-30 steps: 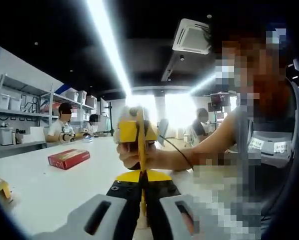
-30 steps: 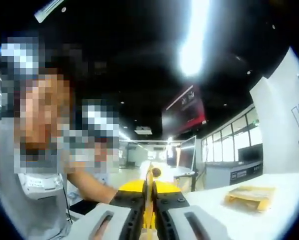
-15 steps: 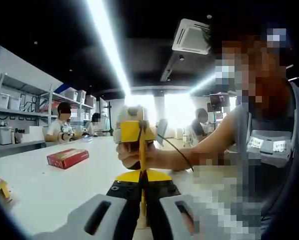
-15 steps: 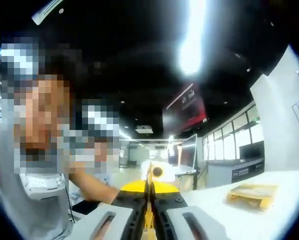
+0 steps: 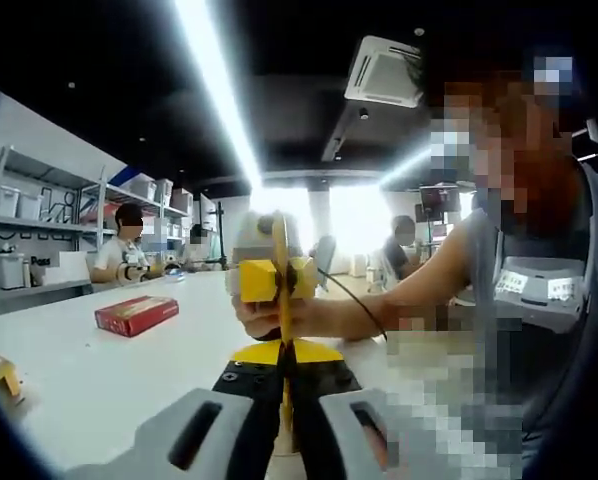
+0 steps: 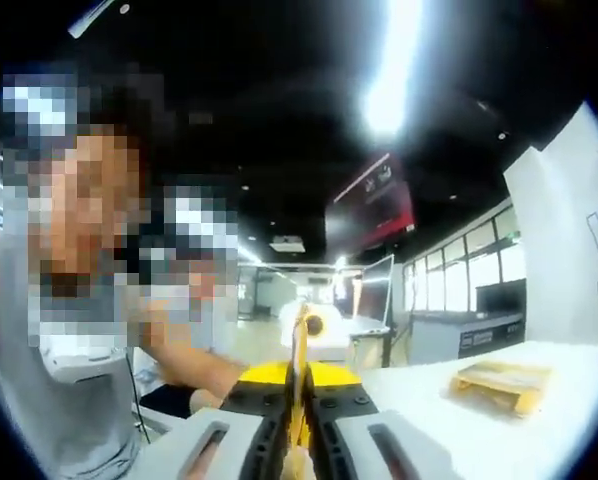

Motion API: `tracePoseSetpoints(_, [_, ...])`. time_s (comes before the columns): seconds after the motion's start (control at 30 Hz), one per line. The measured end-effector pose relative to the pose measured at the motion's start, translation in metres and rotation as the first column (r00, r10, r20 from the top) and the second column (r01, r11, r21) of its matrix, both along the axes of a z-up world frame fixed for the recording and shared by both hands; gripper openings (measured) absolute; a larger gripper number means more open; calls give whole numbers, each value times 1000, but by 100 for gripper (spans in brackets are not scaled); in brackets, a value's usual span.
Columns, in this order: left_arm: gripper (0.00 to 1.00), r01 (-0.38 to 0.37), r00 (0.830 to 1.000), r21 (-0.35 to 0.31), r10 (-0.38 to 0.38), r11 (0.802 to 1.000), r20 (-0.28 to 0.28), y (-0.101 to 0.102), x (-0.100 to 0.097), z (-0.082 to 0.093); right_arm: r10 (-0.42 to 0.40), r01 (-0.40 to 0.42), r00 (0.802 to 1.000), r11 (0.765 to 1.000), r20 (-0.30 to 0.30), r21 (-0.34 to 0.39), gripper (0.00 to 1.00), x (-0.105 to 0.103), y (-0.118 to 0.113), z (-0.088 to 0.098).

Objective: Tear open the coffee pouch, take out the coffee, and pour the coffee from the pouch into the cup

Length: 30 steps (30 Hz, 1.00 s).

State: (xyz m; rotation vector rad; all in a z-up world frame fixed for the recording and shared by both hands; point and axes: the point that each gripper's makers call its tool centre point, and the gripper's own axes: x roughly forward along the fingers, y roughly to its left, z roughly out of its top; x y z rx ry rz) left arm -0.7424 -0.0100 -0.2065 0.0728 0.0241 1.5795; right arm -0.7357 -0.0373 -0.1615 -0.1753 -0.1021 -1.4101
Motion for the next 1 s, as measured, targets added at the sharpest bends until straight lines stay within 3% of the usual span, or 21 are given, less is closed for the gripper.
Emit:
tracePoseSetpoints(0.23, [5,3,1000,8,-3,1000,-21,0,1,1,0,0,1000,1000,22,-3,3,-2,0,1])
tracePoseSetpoints(0.47, [16,31,999,39,-30,999,-32,3,6,5,-3,2,1000,1000,25,14,3,-1,-3,-3])
tracePoseSetpoints(0.67, [14,-7,999,42,9,999,-32,0,-4,6,0,-1,1000,1000,19,29,3,0,-6,-8])
tracePoseSetpoints(0.73, [8,-11,999,47,12,999,-30,-1,-5,8,-1,0,1000,1000,15,21,3,0,-4,-6])
tracePoseSetpoints(0.83, [7,-19,998,50,22,999,-62,-1,-4,9,1,-1,1000,1000,2,15,3,2,-3,-5])
tracePoseSetpoints(1.0, [6,-12,998,53,15,999,-57,-3,-4,11,12,-12,1000,1000,-12,2,8,4,-2,-2])
